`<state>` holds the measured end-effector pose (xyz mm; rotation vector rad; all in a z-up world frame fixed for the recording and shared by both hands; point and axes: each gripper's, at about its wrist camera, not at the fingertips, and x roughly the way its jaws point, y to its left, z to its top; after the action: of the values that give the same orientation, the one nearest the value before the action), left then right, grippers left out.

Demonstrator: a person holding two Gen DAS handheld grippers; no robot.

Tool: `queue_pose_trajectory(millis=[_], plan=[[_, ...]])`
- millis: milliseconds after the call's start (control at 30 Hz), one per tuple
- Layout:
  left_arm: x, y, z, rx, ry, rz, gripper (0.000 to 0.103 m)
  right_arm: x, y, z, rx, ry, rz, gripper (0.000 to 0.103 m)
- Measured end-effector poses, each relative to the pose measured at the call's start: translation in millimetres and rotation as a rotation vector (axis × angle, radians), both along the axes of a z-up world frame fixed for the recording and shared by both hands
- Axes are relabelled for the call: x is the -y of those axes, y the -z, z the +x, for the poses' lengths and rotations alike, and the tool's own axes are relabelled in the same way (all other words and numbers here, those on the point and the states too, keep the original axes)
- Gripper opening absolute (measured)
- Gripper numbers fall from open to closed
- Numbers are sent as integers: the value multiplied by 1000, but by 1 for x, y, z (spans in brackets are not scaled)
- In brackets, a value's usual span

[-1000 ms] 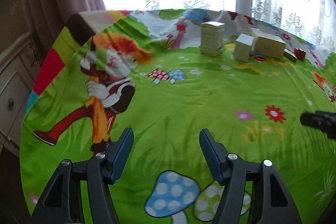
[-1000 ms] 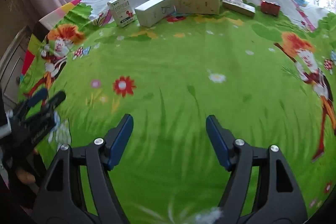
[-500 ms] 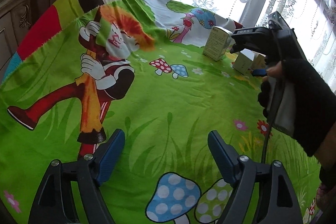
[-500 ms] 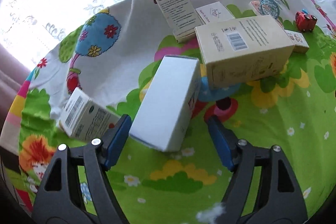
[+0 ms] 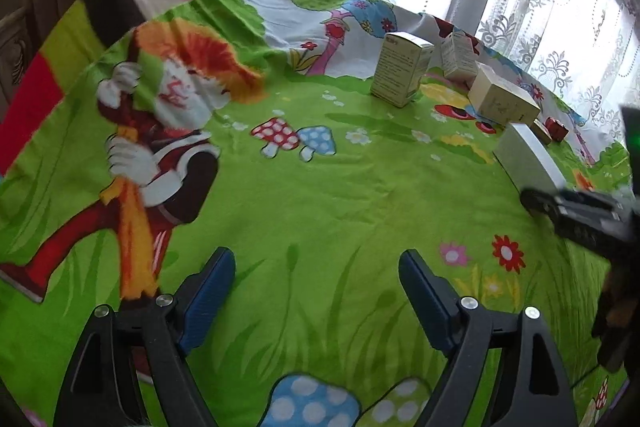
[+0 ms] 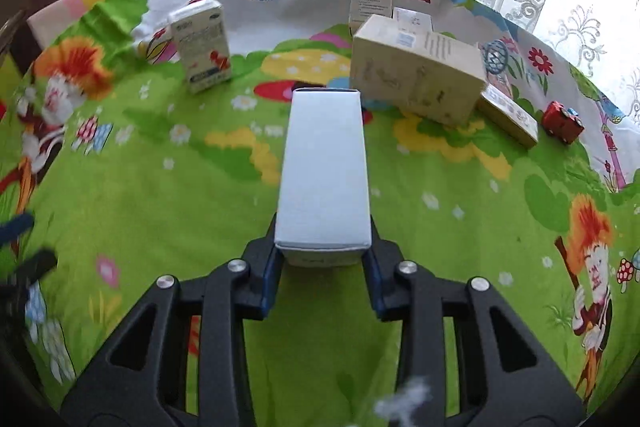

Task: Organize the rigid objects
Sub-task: 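Grasp the long white box with the right gripper while the left grasps the barcode box, then lift and carry the long white box and barcode box to the storage box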

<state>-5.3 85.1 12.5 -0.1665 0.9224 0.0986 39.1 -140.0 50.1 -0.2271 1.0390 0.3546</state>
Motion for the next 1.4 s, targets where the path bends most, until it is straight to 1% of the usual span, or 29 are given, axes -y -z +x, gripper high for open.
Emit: queue_pose_trajectory(millis=[67, 133, 233, 333, 400, 433, 467, 500, 533, 567, 600, 667, 733, 800, 867, 967, 1000, 1033, 1067, 1167, 1200, 1300, 1400], plan=[[11, -3, 29, 11, 23, 23, 85, 16, -1, -20, 0, -8, 21, 40], [28, -5, 63, 36, 54, 77, 85, 19, 2, -28, 6, -3, 44, 40], [50, -11, 114, 66, 104, 137, 85, 22, 1, -33, 21, 7, 69, 40], [65, -20, 159, 121, 150, 199, 85, 23, 3, -33, 38, 18, 86, 41], [69, -20, 183, 110, 143, 253, 85, 25, 4, -35, 57, 20, 102, 41], [69, -19, 191, 107, 151, 251, 85, 25, 5, -35, 57, 21, 108, 41], [68, -16, 195, 99, 163, 231, 83, 26, 4, -34, 55, 22, 113, 41], [67, -14, 195, 89, 174, 204, 76, 27, 4, -33, 54, 23, 121, 41], [65, -12, 191, 83, 183, 172, 53, 28, 5, -34, 52, 24, 128, 41], [62, -12, 183, 90, 184, 151, 53, 29, 5, -33, 50, 26, 135, 41], [60, -14, 170, 115, 182, 133, 53, 29, 5, -33, 49, 26, 142, 42], [55, -17, 139, 135, 178, 86, 53, 29, 5, -32, 46, 23, 152, 45], [51, -18, 105, 149, 160, 59, 53, 27, 5, -30, 44, 19, 157, 52], [48, -15, 67, 144, 145, 34, 53, 24, 6, -29, 44, 12, 149, 57], [46, -14, 32, 135, 129, 47, 42, 21, 6, -27, 46, 12, 136, 61], [36, -15, -8, 120, 107, 53, 41, 19, 7, -21, 50, 28, 118, 61], [34, -14, -18, 117, 104, 66, 41, 18, 8, -20, 52, 32, 110, 60], [32, -14, -27, 116, 104, 90, 41, 17, 7, -19, 58, 41, 91, 45], [31, -14, -34, 116, 107, 102, 40, 16, 6, -19, 63, 51, 79, 40], [22, -14, -49, 110, 109, 97, 40, 15, 2, -27, 28, 59, 124, 39], [19, -14, -51, 110, 103, 98, 40, 12, 1, -34, 30, 55, 120, 39], [11, -15, -57, 116, 83, 77, 40, 11, 0, -62, 22, 50, 146, 39], [14, -16, -65, 120, 86, 81, 40, 11, -3, -93, 24, 29, 148, 39]])
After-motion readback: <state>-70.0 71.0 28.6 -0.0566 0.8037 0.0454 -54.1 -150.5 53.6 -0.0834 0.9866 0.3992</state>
